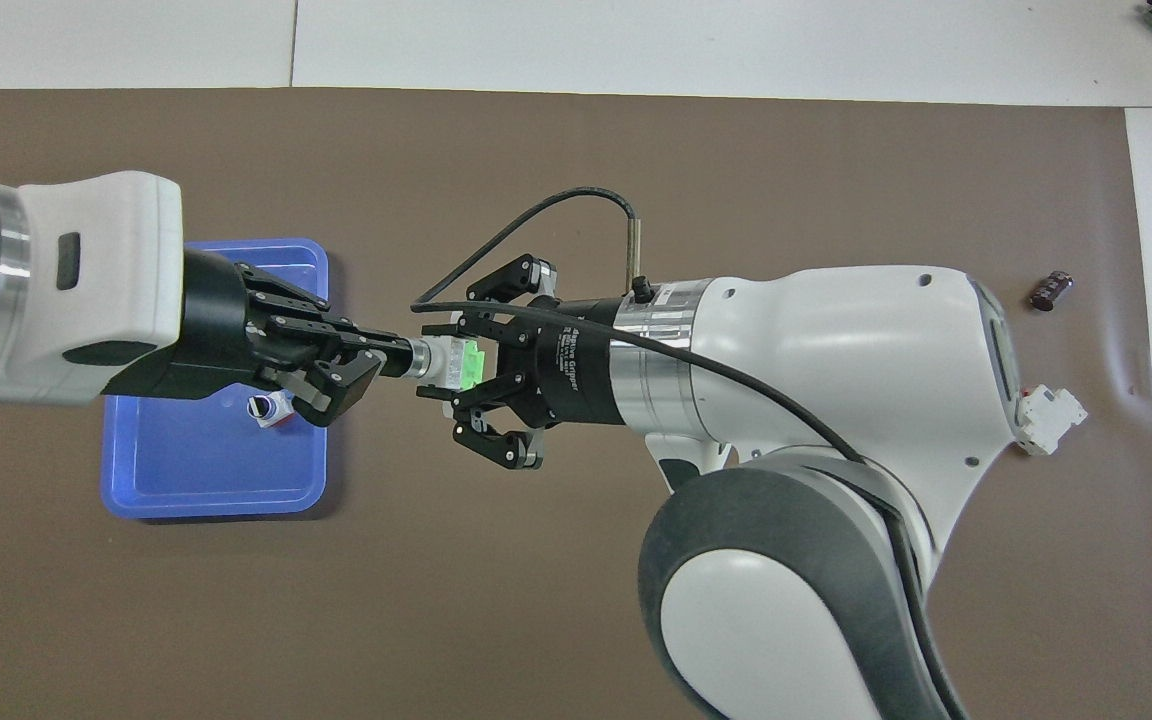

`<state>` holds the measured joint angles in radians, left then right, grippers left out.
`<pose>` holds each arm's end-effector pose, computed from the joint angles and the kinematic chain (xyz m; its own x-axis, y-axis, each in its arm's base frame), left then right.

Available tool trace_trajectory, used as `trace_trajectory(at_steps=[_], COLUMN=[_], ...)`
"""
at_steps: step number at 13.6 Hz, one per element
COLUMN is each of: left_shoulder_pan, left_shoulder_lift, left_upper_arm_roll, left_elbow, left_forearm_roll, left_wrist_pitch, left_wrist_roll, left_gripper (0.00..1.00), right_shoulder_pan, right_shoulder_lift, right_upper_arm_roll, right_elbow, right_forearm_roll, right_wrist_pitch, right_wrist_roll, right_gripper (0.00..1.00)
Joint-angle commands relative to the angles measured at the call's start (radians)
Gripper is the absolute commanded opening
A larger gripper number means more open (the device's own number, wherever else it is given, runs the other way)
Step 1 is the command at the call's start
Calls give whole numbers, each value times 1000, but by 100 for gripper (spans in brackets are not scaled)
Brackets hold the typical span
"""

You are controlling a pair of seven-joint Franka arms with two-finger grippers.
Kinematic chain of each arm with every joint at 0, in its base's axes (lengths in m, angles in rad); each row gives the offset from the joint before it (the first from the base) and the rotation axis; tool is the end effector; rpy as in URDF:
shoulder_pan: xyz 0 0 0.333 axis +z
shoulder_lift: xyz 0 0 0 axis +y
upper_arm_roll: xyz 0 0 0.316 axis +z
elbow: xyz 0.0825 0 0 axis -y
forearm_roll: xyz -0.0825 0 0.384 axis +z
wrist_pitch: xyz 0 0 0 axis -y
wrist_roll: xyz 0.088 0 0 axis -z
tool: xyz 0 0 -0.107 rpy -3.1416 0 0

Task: Turn and place switch with both arms
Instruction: 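Close the left gripper on the switch end held by the right gripper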

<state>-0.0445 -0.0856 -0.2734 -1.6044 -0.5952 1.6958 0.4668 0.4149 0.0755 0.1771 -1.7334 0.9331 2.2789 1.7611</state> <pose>0.4941 -0.2267 0.6807 0.7255 -0.5738 0.3801 -0.6882 -0.5959 0.4140 0.5121 0.3632 0.5864 -0.0191 -0.5850 -0.8108 -0.9956 0.0857 -0.0385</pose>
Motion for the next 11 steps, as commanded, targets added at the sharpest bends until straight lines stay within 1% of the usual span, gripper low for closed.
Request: trace_trajectory(at_steps=[1, 4, 6, 11], left_shoulder_pan=[6, 0, -6, -8], left_shoulder_lift=[-26, -26, -26, -36], left_upper_arm_roll=[3, 2, -6, -16], left_elbow=[-28, -26, -23, -17], left_forearm_roll=[-31, -34, -31, -22], left_wrist_pitch=[4, 18, 22, 21], left_wrist_roll=[-22, -202, -379, -632], left_gripper=[0, 0, 0, 0], right_shoulder_pan=[-4, -4, -4, -4], right_shoulder_lift=[-6, -6, -6, -6], right_upper_arm_roll=[2, 2, 2, 2], right_elbow=[-12, -12, -12, -12], right_forearm_roll=[21, 21, 21, 21], right_wrist_pitch=[13, 13, 13, 14], right_wrist_roll=[5, 5, 5, 5], right_gripper=[0, 0, 0, 0])
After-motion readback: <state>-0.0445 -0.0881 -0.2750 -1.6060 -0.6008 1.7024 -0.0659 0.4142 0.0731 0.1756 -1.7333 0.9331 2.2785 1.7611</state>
